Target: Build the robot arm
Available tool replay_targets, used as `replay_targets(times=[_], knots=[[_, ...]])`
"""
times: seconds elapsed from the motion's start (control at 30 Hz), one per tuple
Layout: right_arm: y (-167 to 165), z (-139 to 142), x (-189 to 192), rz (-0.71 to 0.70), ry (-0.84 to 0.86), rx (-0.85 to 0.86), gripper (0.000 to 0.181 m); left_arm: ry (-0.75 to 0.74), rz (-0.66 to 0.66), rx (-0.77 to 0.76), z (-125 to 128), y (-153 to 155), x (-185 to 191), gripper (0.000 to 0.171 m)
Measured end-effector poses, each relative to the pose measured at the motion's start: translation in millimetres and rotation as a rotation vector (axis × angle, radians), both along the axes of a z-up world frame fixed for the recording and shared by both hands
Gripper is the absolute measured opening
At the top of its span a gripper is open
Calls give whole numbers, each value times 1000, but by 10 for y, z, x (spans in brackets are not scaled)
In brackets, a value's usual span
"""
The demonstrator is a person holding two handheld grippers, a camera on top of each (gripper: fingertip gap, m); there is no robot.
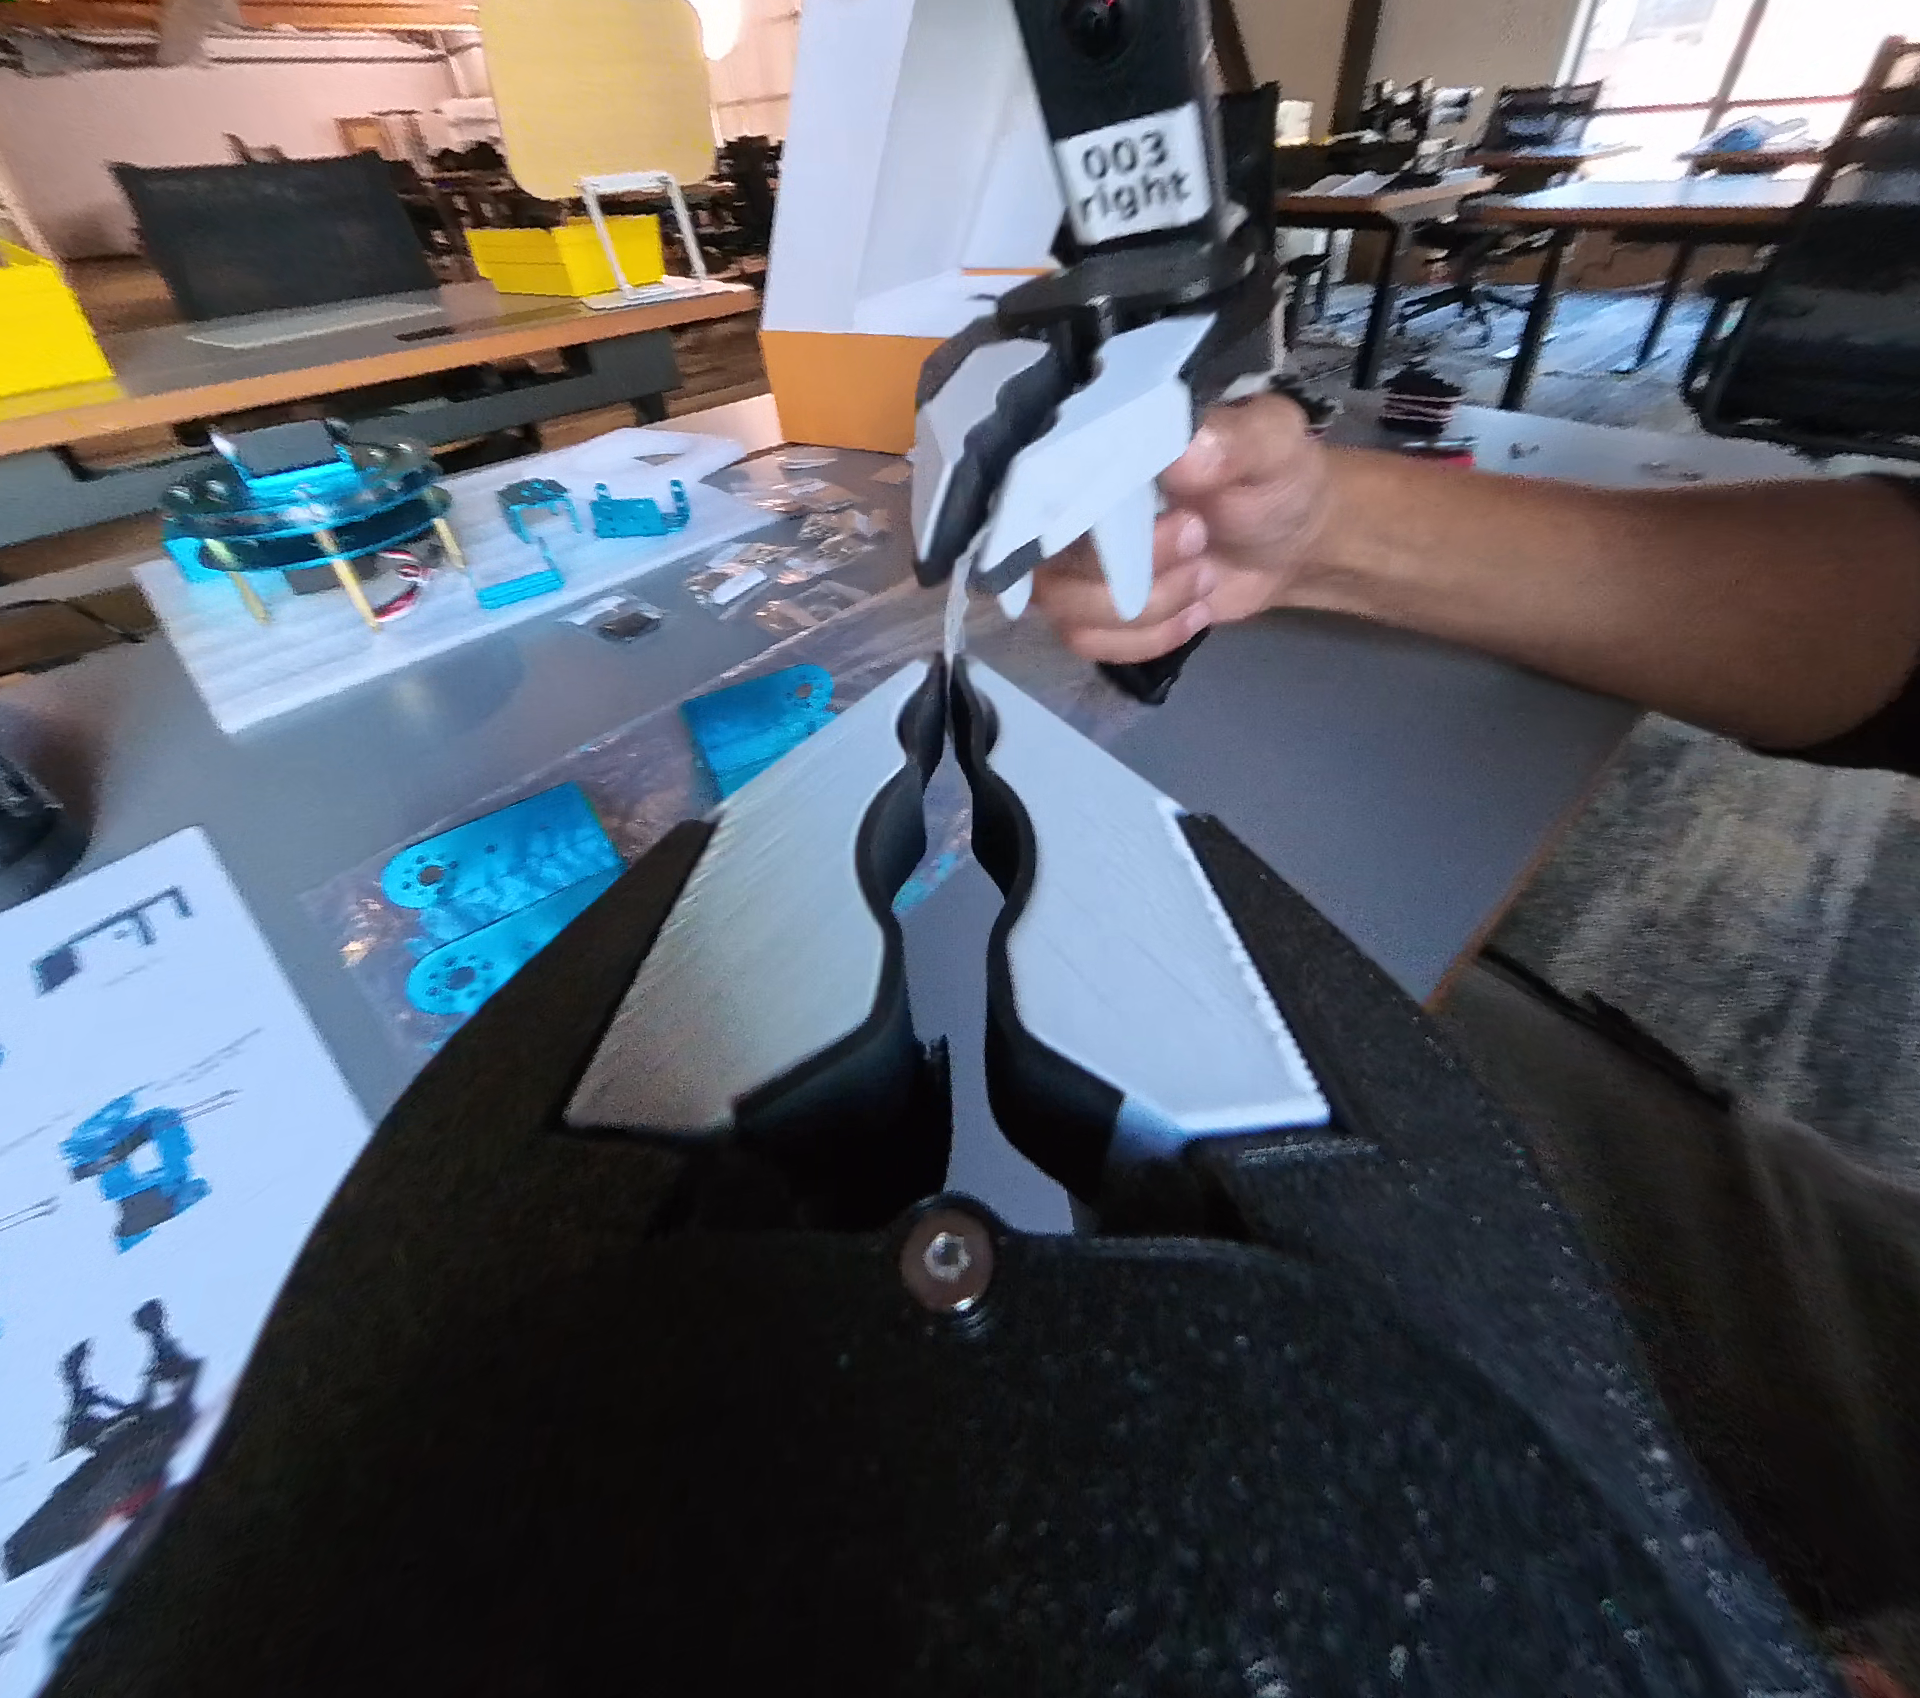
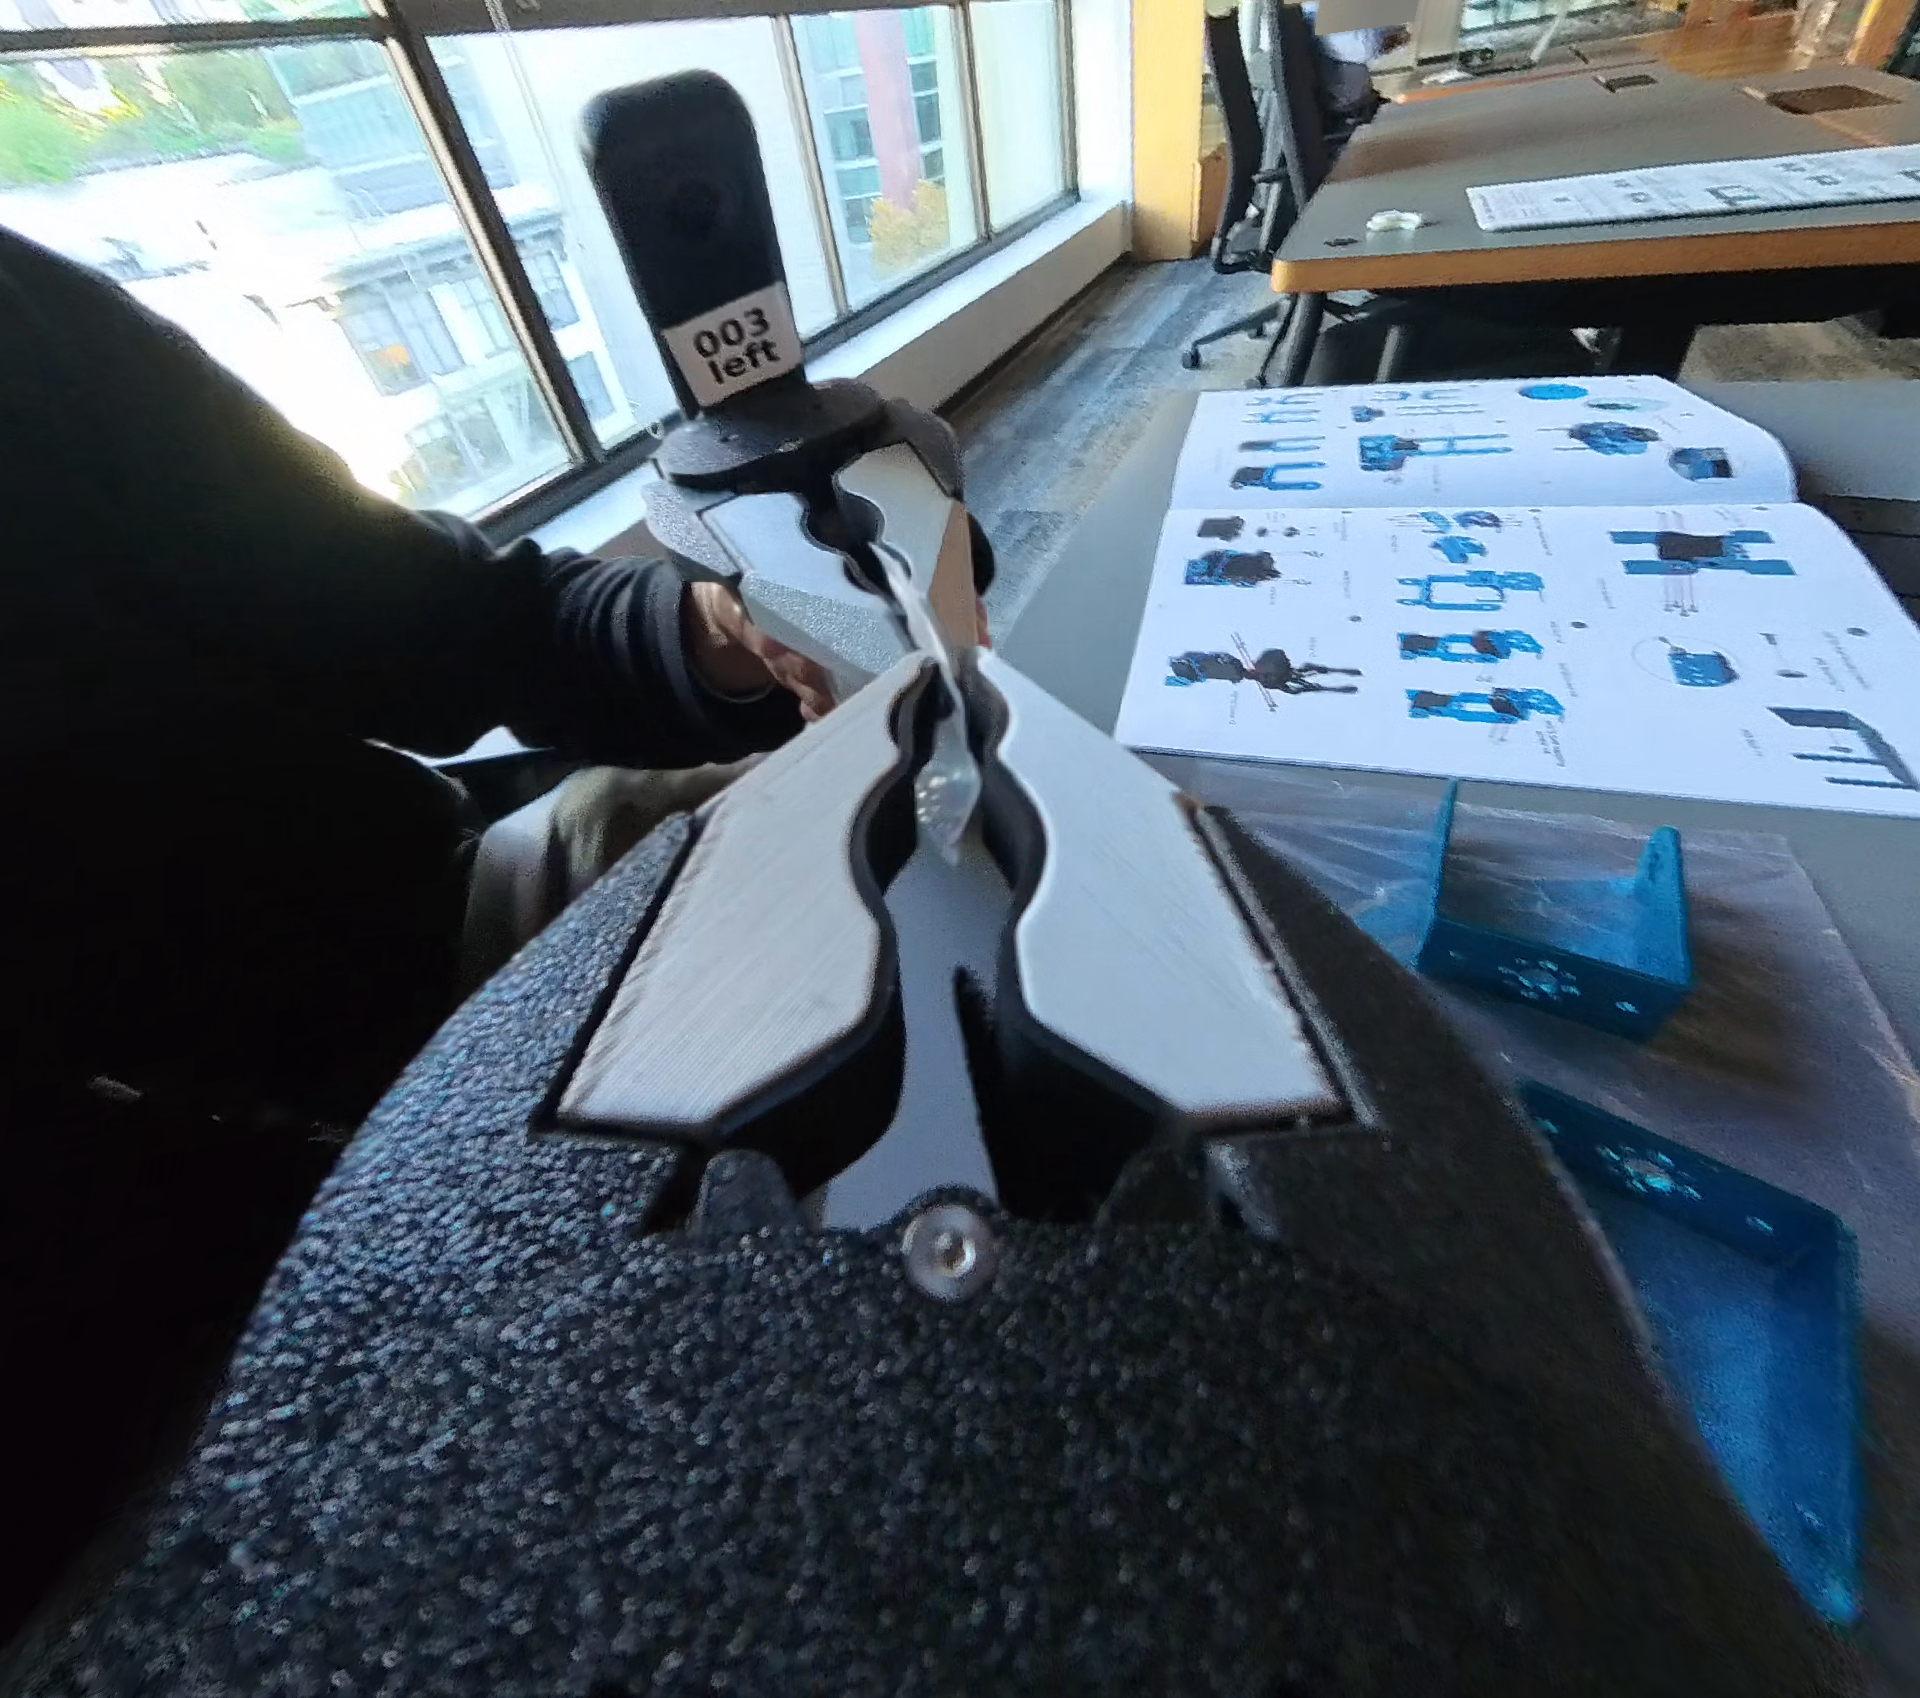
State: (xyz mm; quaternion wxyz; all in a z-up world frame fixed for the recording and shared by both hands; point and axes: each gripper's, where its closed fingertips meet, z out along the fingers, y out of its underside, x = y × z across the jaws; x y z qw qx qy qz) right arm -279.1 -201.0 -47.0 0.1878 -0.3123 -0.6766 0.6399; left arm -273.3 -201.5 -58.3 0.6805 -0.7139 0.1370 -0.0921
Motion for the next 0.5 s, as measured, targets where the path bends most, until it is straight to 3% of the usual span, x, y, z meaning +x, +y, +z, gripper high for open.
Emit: replay_targets(times=[0.07, 0.13, 0.2, 0.27, 0.33, 0.4, 0.5], knots=[[234, 55, 65, -104, -58, 60, 25, 43, 30, 30, 57, 13, -36, 0], [596, 96, 416, -262, -116, 139, 37, 78, 9, 28, 92, 28, 16, 0], [1083, 45, 1037, -458, -176, 197, 39, 114, 22, 62, 169, 44, 39, 0], [1741, -151, 1802, -713, -301, 258, 52, 113, -30, 68, 179, 37, 145, 0], [2316, -353, 2652, -958, -431, 260, 50, 121, -53, 61, 149, 66, 203, 0], [2589, -510, 3425, -1125, -520, 206, 47, 142, -68, 48, 103, 114, 250, 0], [2678, -554, 4237, -1308, -475, 145, 46, 182, -70, 27, 19, 187, 267, 0]])
